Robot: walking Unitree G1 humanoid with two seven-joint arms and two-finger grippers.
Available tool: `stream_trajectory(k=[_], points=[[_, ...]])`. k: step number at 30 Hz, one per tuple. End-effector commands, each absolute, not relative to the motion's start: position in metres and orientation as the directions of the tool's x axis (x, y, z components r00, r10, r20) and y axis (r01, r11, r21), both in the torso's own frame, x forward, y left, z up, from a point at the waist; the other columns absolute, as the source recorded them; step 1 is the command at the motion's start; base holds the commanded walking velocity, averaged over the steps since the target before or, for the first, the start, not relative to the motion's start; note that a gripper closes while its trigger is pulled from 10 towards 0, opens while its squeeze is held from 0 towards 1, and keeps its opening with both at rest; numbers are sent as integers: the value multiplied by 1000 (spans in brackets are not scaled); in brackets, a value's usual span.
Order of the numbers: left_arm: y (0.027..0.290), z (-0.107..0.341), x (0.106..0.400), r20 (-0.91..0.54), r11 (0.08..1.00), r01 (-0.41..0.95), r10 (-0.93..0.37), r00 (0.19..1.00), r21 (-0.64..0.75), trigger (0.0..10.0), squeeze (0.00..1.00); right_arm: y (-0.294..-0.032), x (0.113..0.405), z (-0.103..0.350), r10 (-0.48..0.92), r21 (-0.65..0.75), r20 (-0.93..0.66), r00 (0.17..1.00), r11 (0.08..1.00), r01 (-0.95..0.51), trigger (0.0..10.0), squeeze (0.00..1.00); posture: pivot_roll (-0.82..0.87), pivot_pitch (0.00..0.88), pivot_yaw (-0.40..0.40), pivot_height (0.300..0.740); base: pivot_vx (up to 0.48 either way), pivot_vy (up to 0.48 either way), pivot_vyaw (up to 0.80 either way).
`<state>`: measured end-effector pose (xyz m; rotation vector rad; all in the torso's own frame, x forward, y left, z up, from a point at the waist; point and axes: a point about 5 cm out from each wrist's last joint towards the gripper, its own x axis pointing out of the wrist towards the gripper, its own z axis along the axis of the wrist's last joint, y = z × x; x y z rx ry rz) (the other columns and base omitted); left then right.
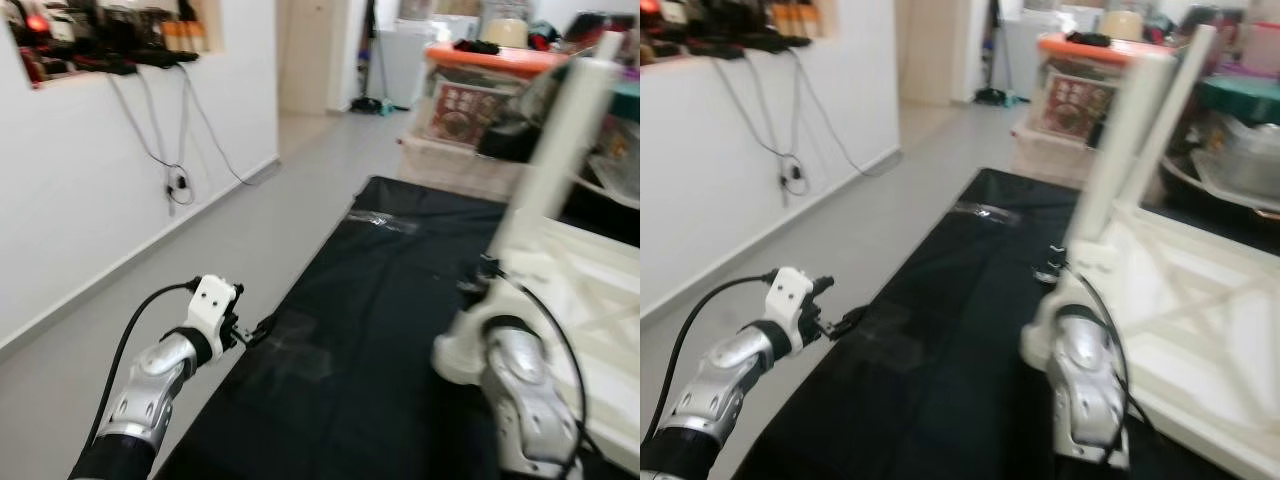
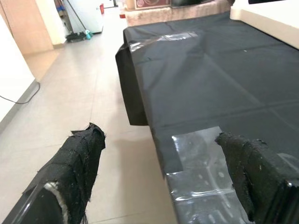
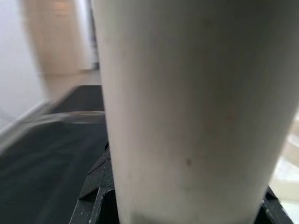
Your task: Building children table
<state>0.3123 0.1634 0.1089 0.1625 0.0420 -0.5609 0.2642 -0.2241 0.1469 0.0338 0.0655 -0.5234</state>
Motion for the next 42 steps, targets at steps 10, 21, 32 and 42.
stream_trajectory(k=[10,21,32,42], points=[[160,102,303,-97,832,538,-530,843,135,10000,0,-208,238,127,-471,-130,-175,865,882,454,10000,0,52,0,-48,740,0,0,0],[145,118,290,-1,864,488,-491,871,129,10000,0,-183,244,148,-206,-64,-118,971,978,200,10000,1000,52,0,-35,740,0,0,0],[157,137,227,150,979,127,-151,977,159,10000,0,-178,249,184,543,-235,-54,838,809,-539,10000,0,77,0,-33,740,0,0,0],[179,131,197,84,982,-80,66,994,173,10000,0,-171,298,176,512,-181,-24,858,842,-508,3020,0,157,0,-73,740,0,0,0]])
